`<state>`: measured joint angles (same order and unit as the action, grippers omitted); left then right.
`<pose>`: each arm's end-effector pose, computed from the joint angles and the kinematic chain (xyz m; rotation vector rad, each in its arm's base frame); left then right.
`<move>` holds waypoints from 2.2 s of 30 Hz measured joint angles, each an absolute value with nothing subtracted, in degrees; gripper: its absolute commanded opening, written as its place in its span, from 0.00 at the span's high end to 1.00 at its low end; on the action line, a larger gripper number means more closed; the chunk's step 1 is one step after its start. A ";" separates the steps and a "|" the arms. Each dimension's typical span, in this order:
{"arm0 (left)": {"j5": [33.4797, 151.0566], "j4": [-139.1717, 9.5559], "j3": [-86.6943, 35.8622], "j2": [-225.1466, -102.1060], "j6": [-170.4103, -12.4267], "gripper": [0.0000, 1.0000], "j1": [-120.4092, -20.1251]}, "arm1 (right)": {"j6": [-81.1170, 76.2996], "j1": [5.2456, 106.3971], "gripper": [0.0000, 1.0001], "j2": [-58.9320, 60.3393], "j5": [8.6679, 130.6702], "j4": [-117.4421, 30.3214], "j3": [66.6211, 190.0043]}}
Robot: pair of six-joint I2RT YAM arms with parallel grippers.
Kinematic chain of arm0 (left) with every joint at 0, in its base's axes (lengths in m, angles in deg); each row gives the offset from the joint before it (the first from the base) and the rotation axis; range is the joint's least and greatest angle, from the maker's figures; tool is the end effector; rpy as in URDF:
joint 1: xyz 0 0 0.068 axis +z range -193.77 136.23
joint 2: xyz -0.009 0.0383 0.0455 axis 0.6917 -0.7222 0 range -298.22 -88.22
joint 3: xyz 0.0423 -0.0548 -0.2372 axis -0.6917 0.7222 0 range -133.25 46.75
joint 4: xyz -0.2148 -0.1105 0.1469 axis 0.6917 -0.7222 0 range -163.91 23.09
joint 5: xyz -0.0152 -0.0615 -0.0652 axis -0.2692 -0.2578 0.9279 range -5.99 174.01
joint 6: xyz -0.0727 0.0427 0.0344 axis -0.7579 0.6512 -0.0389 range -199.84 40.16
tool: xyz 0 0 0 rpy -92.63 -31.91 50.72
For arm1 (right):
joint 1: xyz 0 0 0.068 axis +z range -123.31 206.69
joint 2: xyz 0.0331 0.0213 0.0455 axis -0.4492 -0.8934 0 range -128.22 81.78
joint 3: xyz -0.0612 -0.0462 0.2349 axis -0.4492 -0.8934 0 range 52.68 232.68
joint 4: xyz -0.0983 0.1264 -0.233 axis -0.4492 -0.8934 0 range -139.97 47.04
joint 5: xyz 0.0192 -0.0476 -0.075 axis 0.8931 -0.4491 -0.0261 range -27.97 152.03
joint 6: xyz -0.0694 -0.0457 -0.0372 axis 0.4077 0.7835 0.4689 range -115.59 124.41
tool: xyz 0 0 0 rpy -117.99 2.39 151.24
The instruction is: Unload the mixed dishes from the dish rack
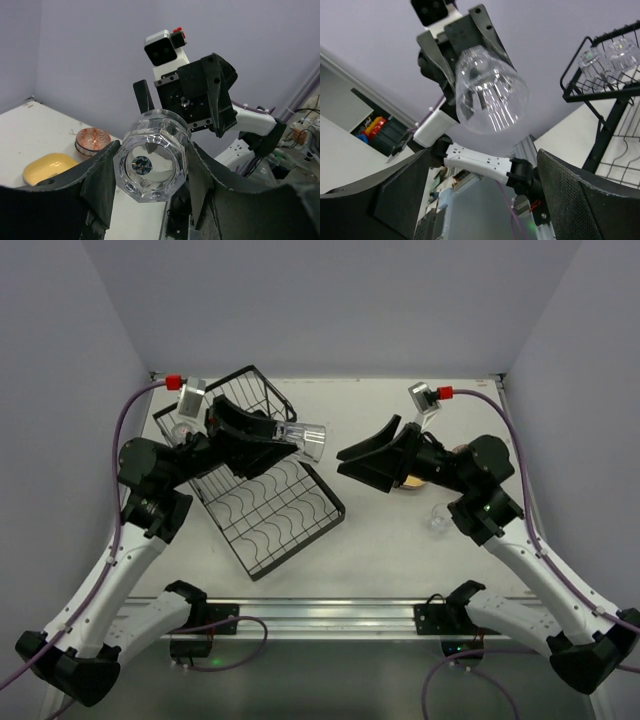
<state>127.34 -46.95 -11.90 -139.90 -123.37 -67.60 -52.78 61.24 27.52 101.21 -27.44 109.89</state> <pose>0.2060 -0.1523 0.4522 0.5367 1.2599 -1.4189 0.1978 0.1987 0.4233 -0.4032 1.5067 1.7399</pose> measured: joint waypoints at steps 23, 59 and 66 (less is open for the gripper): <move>125.39 -38.66 -7.73 -141.47 -131.21 0.62 -70.53 | -52.83 68.76 1.00 19.85 96.38 -21.56 115.68; 80.04 -104.95 -24.93 -137.96 -90.97 0.00 -70.82 | -21.42 57.06 1.00 5.16 52.55 -98.23 123.92; 78.47 -107.18 -24.90 -137.82 -88.88 0.00 -70.82 | -19.19 55.53 1.00 -2.40 54.30 -98.97 121.76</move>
<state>78.47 -107.18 -24.90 -137.82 -88.88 -70.82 -19.19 55.53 -2.40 54.30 -98.97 121.76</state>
